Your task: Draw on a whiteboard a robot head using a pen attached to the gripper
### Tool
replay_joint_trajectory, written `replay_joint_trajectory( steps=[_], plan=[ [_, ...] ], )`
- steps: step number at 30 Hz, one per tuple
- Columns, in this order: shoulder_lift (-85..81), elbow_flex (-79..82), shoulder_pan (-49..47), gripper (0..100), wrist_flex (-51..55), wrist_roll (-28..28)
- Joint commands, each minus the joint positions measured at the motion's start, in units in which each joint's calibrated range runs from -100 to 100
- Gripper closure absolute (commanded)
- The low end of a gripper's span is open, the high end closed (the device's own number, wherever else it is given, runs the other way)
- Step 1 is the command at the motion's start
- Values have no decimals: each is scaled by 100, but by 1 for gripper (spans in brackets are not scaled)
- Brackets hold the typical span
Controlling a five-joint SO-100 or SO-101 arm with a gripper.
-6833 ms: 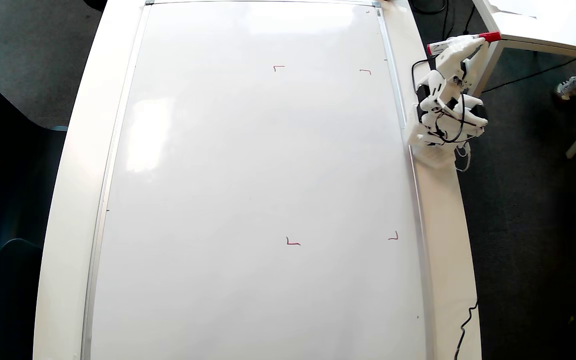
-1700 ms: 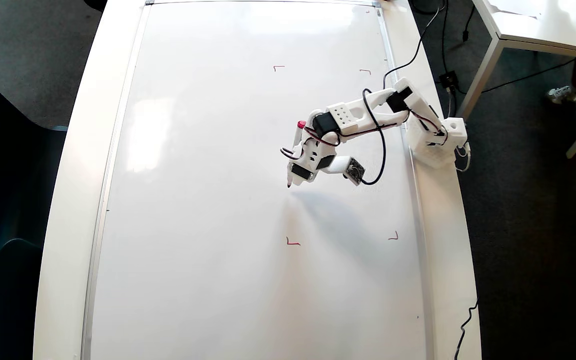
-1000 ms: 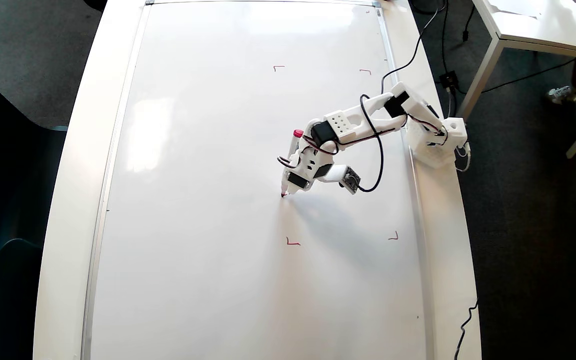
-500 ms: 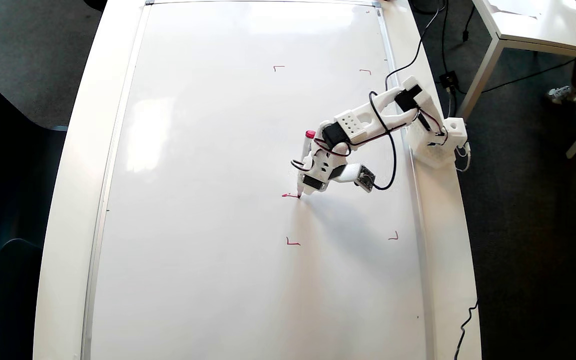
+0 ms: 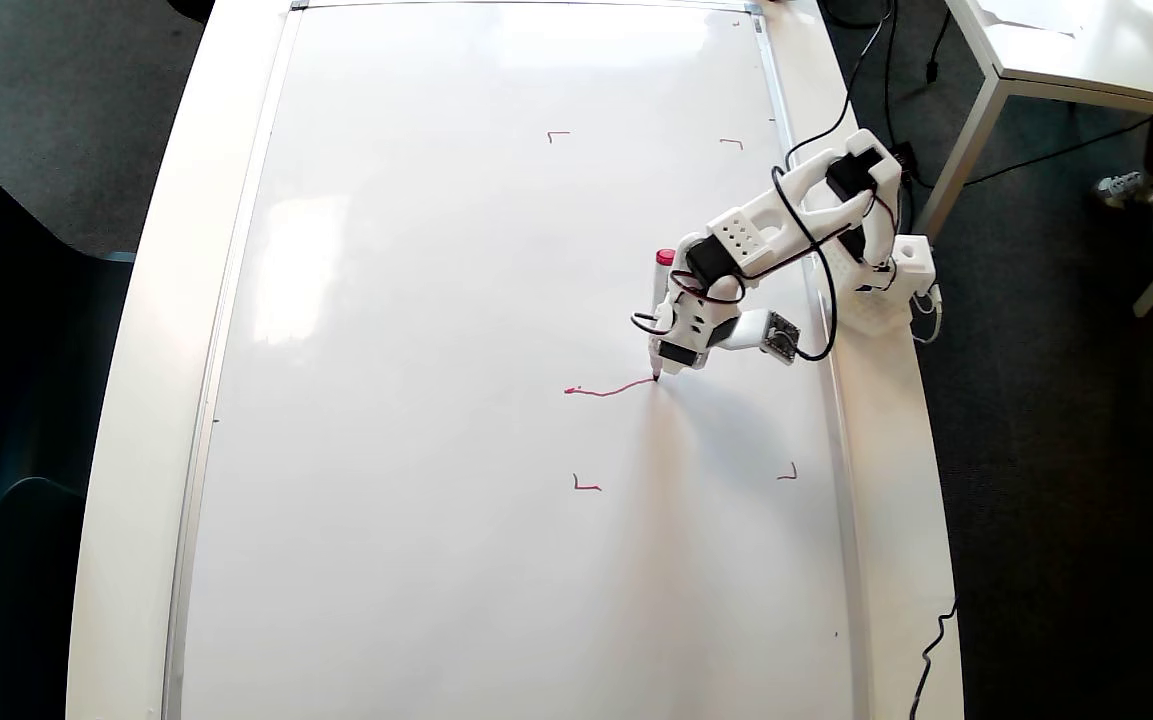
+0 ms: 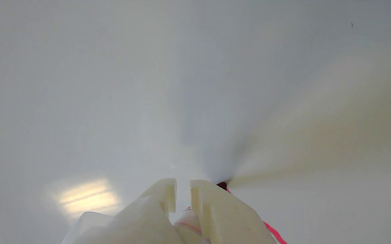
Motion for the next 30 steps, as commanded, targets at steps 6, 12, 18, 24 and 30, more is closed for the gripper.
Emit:
replay_joint_trajectory(
  steps=[6, 12, 18, 24, 30],
  plan=[
    [-1064, 1594, -153, 99, -25, 6],
    [-1525, 2066, -153, 99, -33, 6],
    [-1785, 2420, -28, 99, -33, 22],
    [-1886, 2520, 399, 99, 36, 81],
    [-2187, 2956, 1040, 99, 54, 526]
  ],
)
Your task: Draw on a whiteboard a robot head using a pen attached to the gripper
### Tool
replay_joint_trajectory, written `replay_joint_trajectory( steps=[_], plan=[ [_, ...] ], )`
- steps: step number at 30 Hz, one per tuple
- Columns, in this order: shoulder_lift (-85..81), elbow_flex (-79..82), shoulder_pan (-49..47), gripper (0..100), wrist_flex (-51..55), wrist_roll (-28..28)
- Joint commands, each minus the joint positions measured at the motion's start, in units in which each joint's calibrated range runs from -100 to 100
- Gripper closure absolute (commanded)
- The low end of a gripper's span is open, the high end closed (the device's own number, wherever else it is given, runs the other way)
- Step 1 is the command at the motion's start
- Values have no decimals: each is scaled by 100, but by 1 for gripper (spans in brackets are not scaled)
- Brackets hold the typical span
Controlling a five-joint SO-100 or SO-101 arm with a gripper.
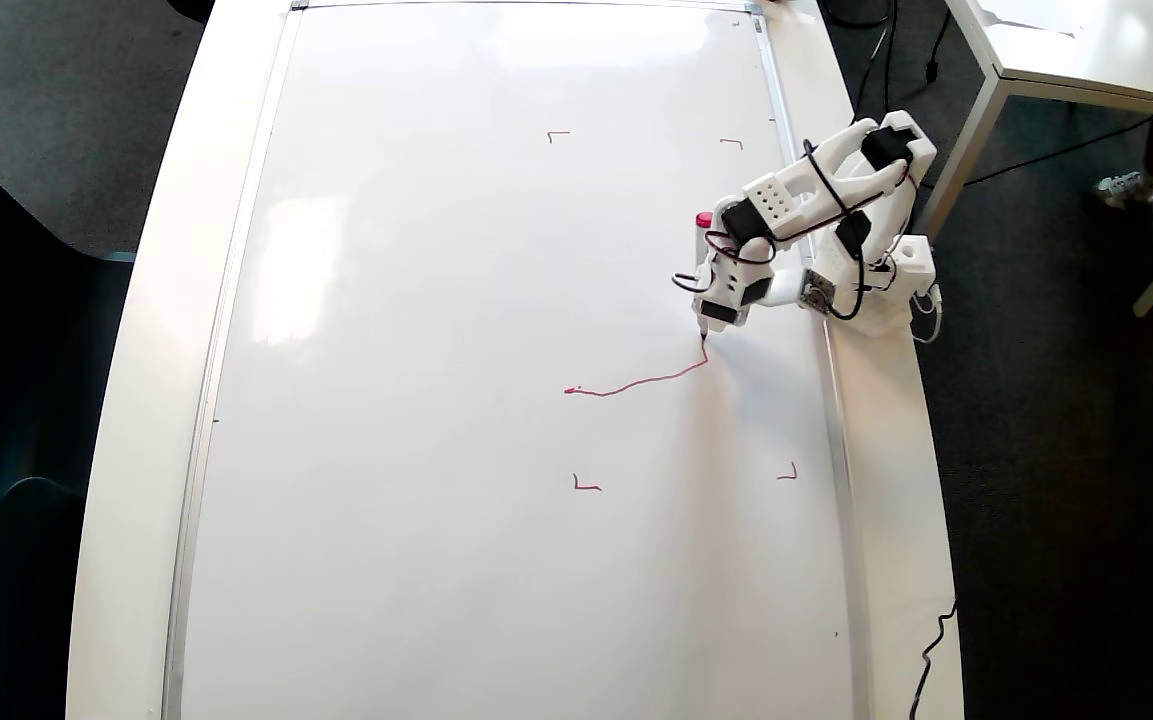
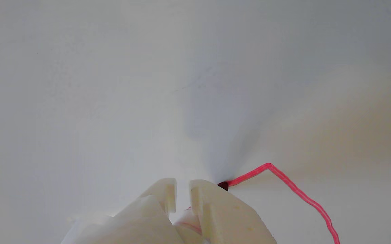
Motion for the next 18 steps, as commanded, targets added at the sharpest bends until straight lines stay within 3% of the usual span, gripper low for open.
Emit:
replay_joint_trajectory(
  steps=[1, 18],
  plan=[
    [-179, 187, 584, 99, 79, 258],
    [-230, 160, 3479, 99, 88, 1732]
  ],
)
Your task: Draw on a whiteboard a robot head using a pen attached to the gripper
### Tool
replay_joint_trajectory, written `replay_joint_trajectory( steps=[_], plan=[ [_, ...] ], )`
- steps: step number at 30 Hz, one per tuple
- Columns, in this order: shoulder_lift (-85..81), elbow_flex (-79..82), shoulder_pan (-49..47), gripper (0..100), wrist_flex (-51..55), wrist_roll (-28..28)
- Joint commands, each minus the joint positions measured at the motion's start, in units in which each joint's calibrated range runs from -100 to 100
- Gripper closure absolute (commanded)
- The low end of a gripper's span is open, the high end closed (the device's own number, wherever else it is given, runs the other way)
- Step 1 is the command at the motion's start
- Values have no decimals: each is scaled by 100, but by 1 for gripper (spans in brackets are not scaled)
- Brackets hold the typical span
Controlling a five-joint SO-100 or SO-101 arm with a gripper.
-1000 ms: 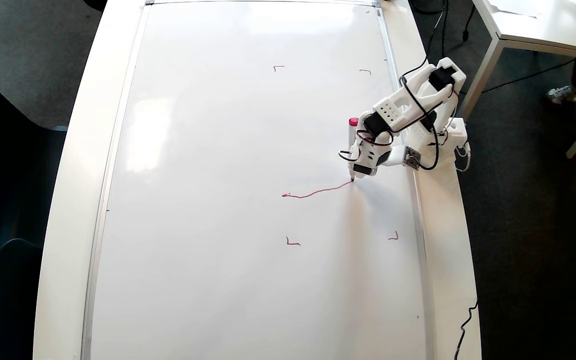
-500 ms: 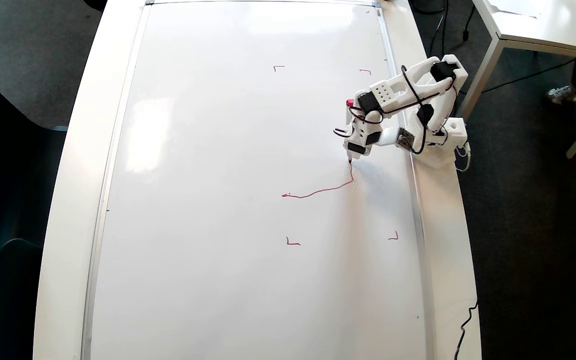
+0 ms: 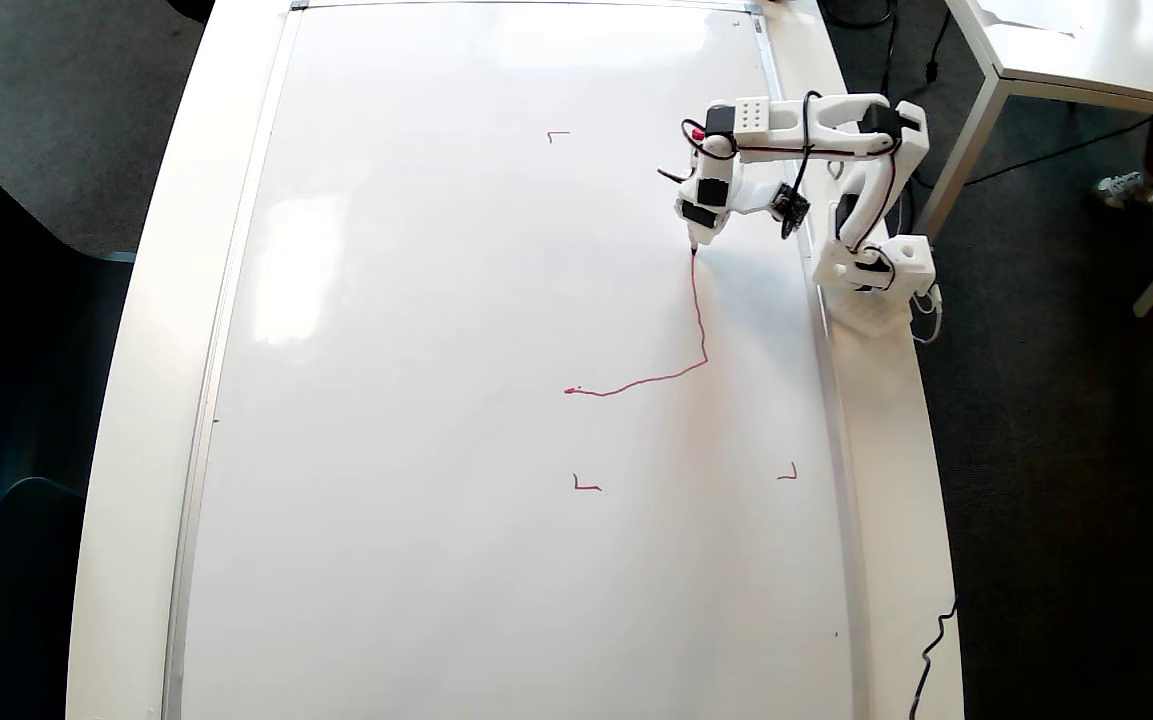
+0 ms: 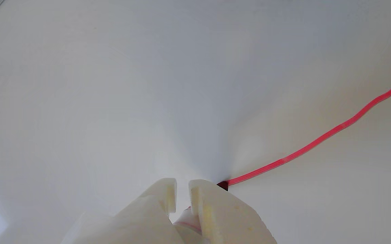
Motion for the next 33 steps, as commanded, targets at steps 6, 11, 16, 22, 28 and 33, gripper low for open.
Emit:
replay_joint_trajectory(
  steps=[6, 11, 16, 22, 28, 33],
  plan=[
    [33, -277, 1431, 99, -50, 922],
    [234, -577, 1932, 99, -198, 1319],
    [804, -1131, 2204, 99, -719, 1458],
    [1576, -2365, 2035, 99, -728, 1496],
    [2196, -3201, 1703, 99, -1145, 1464],
    [2649, -3881, 1497, 99, -1293, 1458]
  ],
)
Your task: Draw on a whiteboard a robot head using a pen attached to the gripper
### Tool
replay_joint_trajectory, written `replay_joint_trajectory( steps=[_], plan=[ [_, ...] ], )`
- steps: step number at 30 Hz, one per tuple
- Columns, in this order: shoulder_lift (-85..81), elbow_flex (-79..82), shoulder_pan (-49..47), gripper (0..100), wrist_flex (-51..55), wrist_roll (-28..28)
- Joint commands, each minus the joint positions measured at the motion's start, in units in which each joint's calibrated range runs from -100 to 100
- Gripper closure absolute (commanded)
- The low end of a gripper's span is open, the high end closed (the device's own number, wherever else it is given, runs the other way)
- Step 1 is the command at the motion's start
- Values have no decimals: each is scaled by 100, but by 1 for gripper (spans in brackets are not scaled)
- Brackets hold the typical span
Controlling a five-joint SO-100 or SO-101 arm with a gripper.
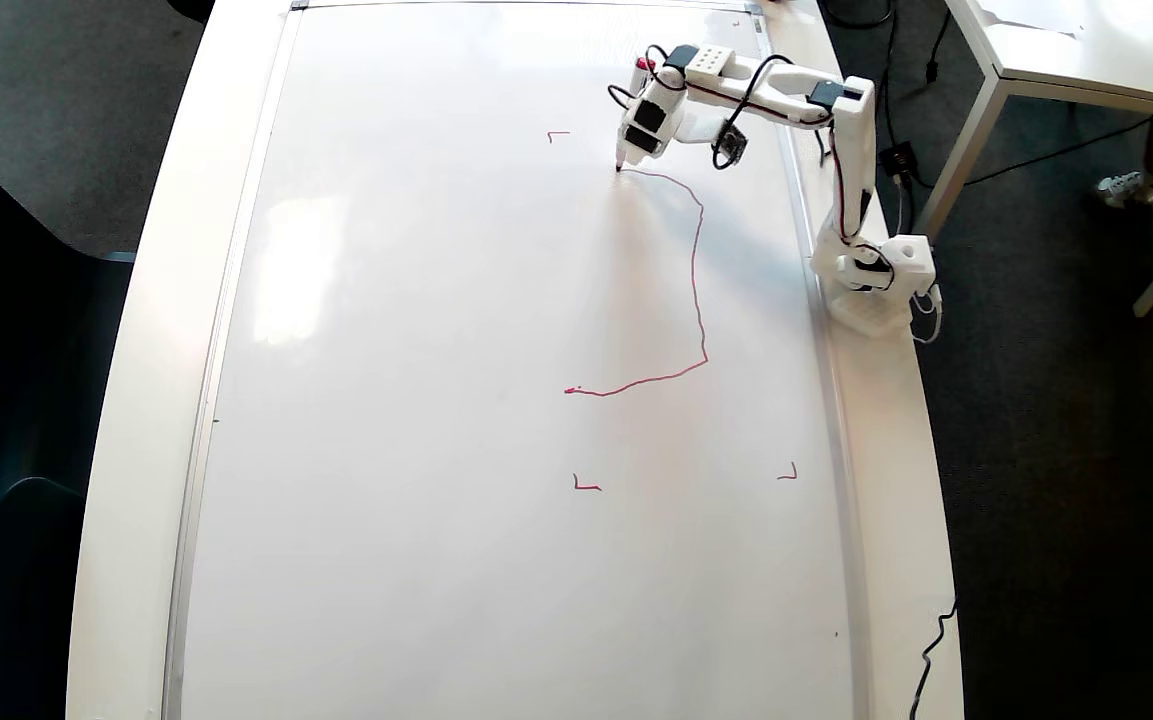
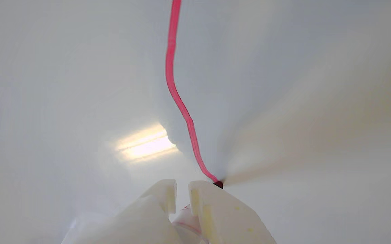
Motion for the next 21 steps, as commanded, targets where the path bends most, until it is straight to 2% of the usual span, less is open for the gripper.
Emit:
replay_joint_trajectory(
  steps=[1, 7, 21],
  plan=[
    [293, -664, -184, 99, -102, -21],
    [738, -1273, -552, 99, -84, -300],
    [771, -1191, -2011, 99, 3, -1163]
  ],
)
